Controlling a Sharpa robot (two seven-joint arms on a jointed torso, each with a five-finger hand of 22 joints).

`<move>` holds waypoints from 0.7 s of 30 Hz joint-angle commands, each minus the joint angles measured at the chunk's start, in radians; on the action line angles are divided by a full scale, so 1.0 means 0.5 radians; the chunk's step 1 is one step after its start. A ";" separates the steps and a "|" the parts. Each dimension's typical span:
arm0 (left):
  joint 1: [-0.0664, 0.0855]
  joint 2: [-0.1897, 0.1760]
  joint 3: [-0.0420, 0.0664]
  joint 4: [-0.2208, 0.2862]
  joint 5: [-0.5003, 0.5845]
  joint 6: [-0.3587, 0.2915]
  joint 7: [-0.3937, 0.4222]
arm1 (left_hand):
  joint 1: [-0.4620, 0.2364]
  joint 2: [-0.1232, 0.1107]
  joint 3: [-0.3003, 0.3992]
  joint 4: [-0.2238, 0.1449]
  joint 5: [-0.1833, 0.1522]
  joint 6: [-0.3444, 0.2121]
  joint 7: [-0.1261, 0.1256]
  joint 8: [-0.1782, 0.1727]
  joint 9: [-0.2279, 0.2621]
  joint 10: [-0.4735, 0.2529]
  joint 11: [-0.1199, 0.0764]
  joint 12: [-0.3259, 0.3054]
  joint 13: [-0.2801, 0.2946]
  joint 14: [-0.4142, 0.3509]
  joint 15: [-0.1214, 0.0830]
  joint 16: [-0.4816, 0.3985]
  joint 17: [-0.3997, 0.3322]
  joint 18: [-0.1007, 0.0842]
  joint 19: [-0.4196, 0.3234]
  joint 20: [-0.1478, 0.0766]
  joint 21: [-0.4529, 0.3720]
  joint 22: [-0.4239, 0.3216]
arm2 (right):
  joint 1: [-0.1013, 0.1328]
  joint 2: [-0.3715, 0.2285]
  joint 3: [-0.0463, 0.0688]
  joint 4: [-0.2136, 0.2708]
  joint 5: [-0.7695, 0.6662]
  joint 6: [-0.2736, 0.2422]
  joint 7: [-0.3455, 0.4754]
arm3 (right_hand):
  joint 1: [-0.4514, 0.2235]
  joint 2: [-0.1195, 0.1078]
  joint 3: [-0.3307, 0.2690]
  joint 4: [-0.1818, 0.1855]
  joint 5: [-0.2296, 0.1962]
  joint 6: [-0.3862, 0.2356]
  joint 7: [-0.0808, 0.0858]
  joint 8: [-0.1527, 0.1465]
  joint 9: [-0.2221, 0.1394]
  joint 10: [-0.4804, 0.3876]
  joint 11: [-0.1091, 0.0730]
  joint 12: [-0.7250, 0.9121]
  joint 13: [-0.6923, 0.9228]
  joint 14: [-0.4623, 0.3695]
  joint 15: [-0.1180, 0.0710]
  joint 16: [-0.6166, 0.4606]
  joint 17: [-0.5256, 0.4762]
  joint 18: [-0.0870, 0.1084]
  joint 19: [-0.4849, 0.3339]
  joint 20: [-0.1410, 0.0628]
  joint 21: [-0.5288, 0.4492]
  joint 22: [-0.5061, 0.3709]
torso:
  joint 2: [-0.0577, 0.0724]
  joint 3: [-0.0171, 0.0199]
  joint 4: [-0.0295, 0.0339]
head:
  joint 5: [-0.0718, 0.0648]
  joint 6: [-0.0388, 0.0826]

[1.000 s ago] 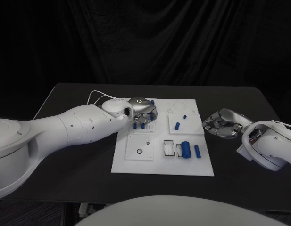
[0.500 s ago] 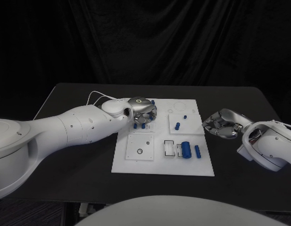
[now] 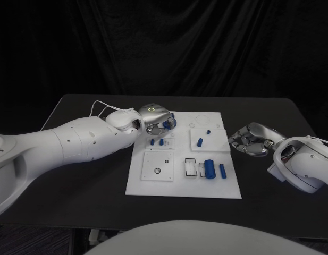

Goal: Assemble the parts on the task board

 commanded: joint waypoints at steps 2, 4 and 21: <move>0.061 -0.080 0.005 0.107 0.001 0.013 0.056 | -0.005 0.010 0.012 -0.017 -0.005 -0.012 -0.004 -0.015 -0.009 0.054 -0.041 -0.033 -0.016 -0.028 0.006 -0.038 -0.045 -0.021 -0.020 0.002 -0.062 0.270 | -0.001 0.002 0.001 -0.003 -0.004 0.005 -0.019 | -0.020 -0.005 0.010 0.000 0.010 0.007 0.008 0.001 -0.002 -0.007 0.008 -0.002 -0.003 -0.002 0.001 -0.004 0.132 0.032 -0.012 0.001 -0.012 0.257 | -0.001 0.0006 0.000 | 0.004 0.000; 0.074 -0.118 0.005 0.146 0.001 0.040 0.060 | -0.004 0.012 0.015 -0.019 -0.008 -0.017 -0.007 -0.020 -0.012 0.057 -0.045 -0.037 -0.019 -0.033 0.006 -0.043 -0.052 -0.020 -0.026 0.004 -0.072 0.268 | -0.001 0.004 0.001 -0.005 -0.004 0.007 -0.021 | -0.020 -0.005 0.010 0.000 0.010 0.007 0.008 0.001 -0.002 -0.007 0.008 -0.002 -0.003 -0.002 0.001 -0.004 0.132 0.032 -0.012 0.001 -0.012 0.257 | -0.002 0.0011 0.003 | 0.003 0.000; 0.048 -0.235 -0.006 0.194 0.001 0.213 0.048 | -0.021 0.018 0.009 -0.012 -0.036 -0.016 -0.009 -0.024 -0.016 0.065 -0.048 -0.048 -0.023 -0.055 0.007 -0.066 -0.090 -0.018 -0.042 0.008 -0.091 0.264 | -0.002 0.006 0.001 -0.021 -0.004 0.019 -0.017 | -0.020 -0.005 0.012 -0.002 0.010 0.008 0.007 0.002 -0.002 -0.010 0.008 -0.004 -0.006 -0.003 0.001 -0.005 0.131 0.033 -0.014 0.001 -0.016 0.256 | -0.007 -0.0011 0.014 | 0.004 0.000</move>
